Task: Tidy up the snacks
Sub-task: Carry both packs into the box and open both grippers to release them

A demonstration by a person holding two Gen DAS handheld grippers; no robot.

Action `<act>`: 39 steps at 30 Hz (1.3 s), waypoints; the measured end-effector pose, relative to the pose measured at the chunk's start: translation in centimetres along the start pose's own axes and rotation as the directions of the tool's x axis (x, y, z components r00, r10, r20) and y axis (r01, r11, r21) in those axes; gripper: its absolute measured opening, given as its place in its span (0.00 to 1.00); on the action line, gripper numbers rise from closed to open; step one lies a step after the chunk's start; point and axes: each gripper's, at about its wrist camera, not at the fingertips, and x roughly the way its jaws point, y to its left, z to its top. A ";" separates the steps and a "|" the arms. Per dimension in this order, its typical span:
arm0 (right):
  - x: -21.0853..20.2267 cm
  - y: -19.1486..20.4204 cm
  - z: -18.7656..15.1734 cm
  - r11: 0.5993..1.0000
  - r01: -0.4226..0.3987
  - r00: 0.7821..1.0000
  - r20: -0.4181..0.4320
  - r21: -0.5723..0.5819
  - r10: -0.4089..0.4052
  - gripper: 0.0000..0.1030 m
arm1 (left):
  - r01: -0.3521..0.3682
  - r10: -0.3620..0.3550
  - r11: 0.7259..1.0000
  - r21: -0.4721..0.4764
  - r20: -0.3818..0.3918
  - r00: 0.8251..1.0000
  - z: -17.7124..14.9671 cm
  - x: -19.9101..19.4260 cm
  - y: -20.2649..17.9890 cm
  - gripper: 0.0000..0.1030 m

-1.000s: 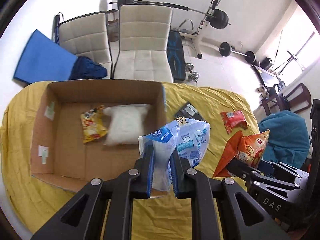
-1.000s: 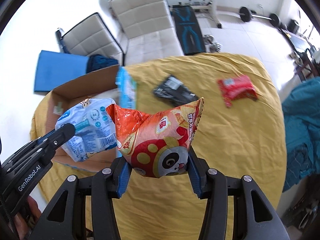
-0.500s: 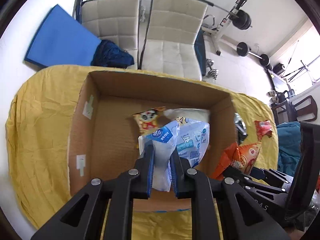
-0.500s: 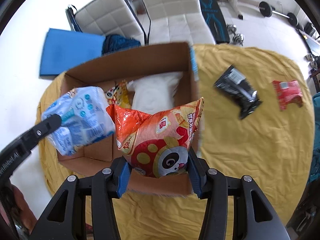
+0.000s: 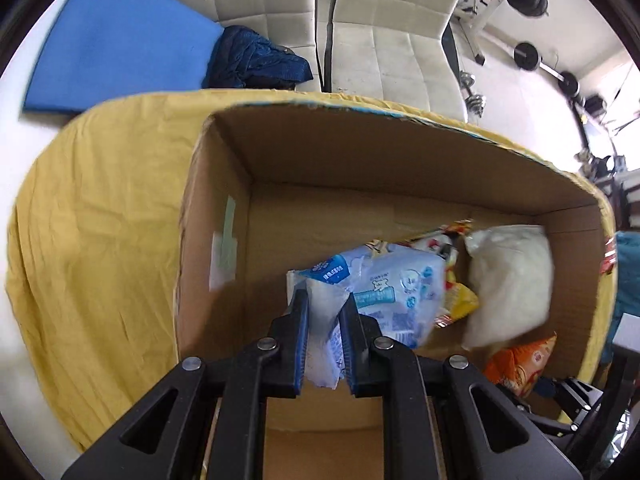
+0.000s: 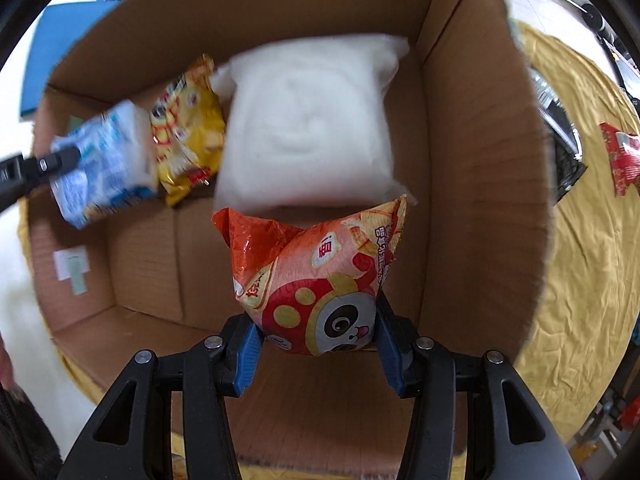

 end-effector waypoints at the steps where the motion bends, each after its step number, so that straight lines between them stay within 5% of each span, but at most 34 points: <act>1: 0.6 0.1 0.1 1.000 0.005 1.000 -0.013 -0.002 -0.005 0.51 | -0.013 0.013 1.000 0.009 -0.003 1.000 0.3 0.3 -0.1 0.13; 13: 3.7 1.6 1.0 0.999 0.049 0.997 -0.054 0.000 -0.049 0.53 | -0.064 0.066 0.997 0.031 -0.040 0.997 2.1 3.9 -0.1 0.13; 22: 4.1 1.1 1.1 0.999 0.035 0.997 -0.075 0.036 -0.032 0.57 | -0.033 0.032 0.999 -0.016 -0.046 0.998 1.7 2.5 0.3 0.20; 39: -2.3 1.1 -1.9 0.998 0.062 0.993 0.098 0.024 -0.064 0.87 | 0.000 0.004 1.000 -0.029 0.135 0.991 -4.1 -5.7 -0.4 0.41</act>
